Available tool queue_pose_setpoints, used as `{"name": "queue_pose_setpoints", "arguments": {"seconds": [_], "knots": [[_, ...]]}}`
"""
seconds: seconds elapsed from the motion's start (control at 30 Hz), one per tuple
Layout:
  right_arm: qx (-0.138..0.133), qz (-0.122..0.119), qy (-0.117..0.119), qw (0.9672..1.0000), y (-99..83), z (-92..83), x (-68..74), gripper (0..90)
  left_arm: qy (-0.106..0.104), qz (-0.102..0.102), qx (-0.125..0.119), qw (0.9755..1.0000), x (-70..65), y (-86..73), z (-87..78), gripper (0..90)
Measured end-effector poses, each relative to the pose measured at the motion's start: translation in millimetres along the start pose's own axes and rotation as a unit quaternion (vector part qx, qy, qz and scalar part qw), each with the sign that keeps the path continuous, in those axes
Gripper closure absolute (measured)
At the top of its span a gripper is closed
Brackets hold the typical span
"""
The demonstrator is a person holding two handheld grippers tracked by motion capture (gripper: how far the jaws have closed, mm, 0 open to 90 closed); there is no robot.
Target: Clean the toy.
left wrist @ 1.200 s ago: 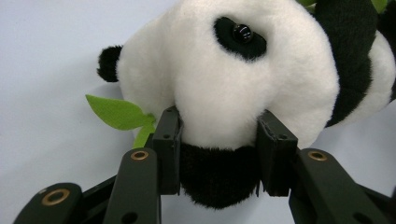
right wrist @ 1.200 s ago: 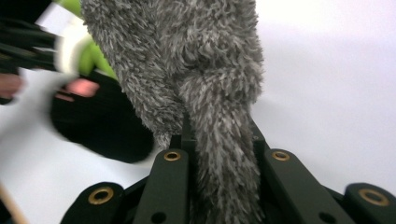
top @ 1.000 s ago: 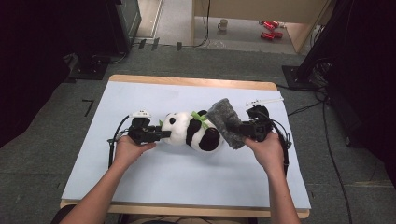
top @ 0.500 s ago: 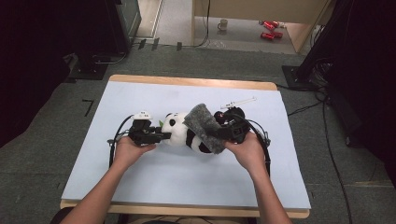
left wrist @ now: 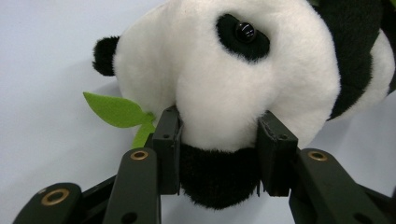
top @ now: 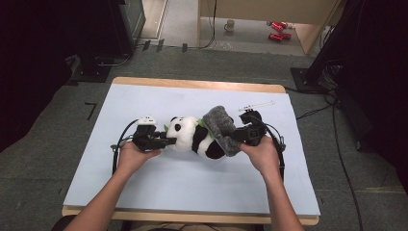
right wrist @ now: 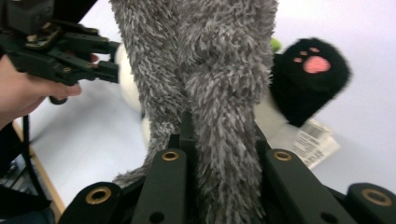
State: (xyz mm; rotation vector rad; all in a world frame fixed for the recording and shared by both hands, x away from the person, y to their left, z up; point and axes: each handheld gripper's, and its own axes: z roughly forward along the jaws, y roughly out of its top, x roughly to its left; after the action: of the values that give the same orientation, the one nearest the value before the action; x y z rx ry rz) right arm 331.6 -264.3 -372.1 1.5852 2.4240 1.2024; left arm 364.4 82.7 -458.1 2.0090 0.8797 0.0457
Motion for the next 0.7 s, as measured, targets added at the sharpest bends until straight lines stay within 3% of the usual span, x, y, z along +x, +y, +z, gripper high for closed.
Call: {"name": "queue_pose_setpoints", "arguments": {"seconds": [0.1, 0.3, 0.4, 0.57, 0.7], "knots": [[0.007, 0.007, -0.017, 0.9998, -1.9, 1.2, -6.3, 78.0, 0.0, 0.002, 0.002, 1.0, 0.4, -0.4, 0.1, 58.3], [0.03, 0.018, -0.029, 0.999, -8.9, 12.8, -17.9, 78.4, 0.0, 0.003, 0.006, 1.0, 1.3, -0.4, -0.2, 58.2], [0.033, 0.031, -0.015, 0.9989, -13.4, 18.1, -27.3, 78.4, -0.001, 0.002, 0.004, 1.0, 1.5, -0.5, -0.1, 58.2], [0.032, 0.047, -0.022, 0.9981, -15.0, 9.9, -38.3, 78.4, -0.003, -0.003, 0.002, 1.0, 2.1, -0.6, -0.2, 58.2], [0.012, 0.037, -0.021, 0.999, -10.2, -3.5, -32.9, 78.4, -0.002, -0.005, 0.002, 1.0, 2.2, -0.4, -0.1, 58.2]]}}
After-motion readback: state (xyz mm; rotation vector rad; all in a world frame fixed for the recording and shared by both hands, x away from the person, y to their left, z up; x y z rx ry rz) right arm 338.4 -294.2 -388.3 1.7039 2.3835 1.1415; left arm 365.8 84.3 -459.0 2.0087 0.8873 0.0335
